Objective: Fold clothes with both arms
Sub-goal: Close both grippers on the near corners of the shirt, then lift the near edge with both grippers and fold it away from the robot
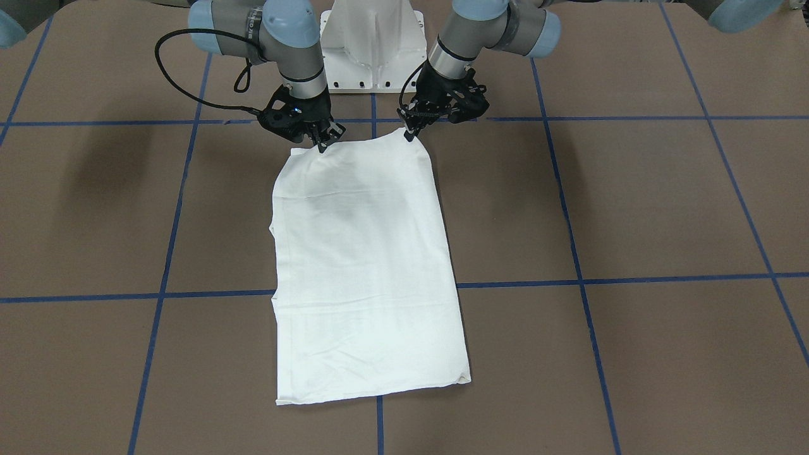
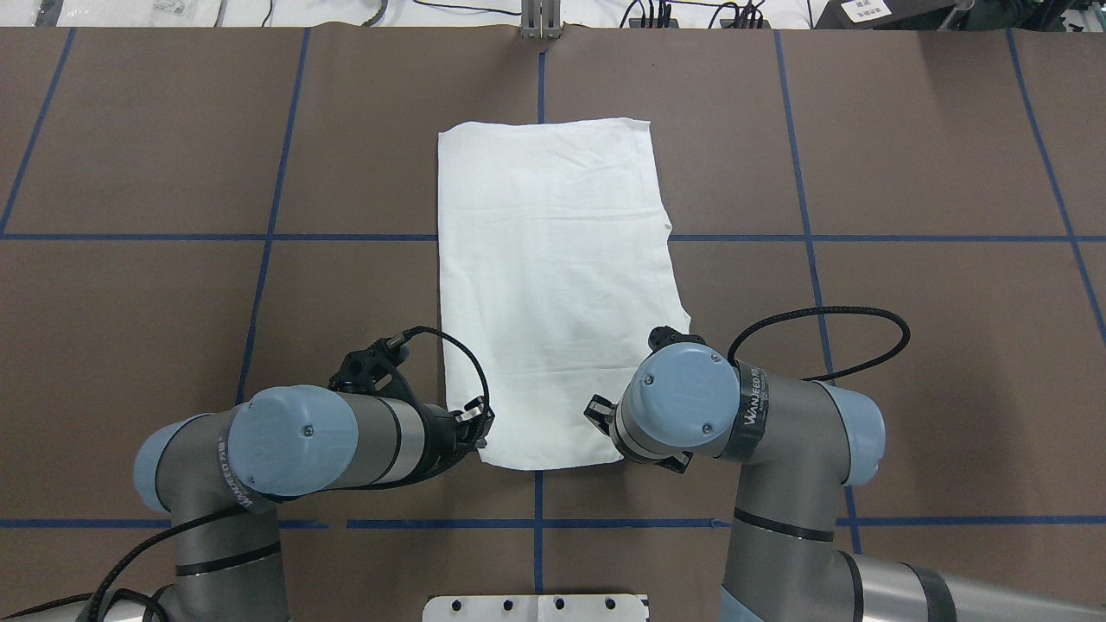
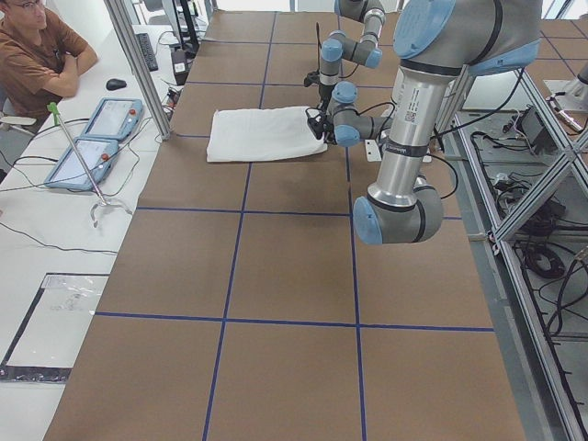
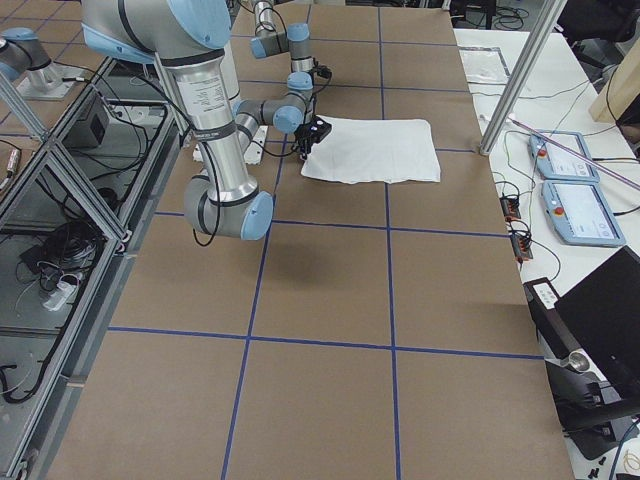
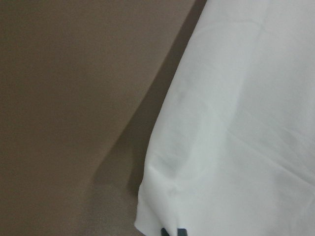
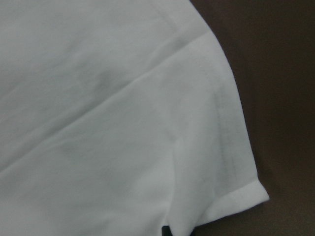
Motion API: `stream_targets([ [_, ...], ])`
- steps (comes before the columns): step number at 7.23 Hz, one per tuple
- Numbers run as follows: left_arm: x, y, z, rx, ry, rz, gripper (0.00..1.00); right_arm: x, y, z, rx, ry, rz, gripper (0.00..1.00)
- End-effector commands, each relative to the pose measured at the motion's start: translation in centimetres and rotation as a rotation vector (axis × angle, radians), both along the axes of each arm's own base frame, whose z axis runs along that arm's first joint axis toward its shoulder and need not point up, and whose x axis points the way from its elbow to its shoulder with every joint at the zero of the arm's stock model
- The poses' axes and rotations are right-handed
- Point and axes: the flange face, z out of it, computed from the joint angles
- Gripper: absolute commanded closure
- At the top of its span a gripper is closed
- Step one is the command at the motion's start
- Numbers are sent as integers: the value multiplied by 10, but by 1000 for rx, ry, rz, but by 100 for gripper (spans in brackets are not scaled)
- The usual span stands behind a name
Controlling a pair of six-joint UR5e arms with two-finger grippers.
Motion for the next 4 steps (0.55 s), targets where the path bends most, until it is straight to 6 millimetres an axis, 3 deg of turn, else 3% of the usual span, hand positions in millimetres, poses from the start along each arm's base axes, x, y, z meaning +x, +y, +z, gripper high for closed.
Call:
stream_targets([
  [1, -27, 10, -25, 2, 28, 7, 100, 27, 12, -29, 3, -63, -7, 100],
  [3, -68, 41, -36, -7, 62, 38, 100, 62, 50, -58, -68, -106, -79, 100],
  [4, -89, 69, -54, -21, 76, 80, 100, 78, 72, -75, -95, -124, -134, 100],
])
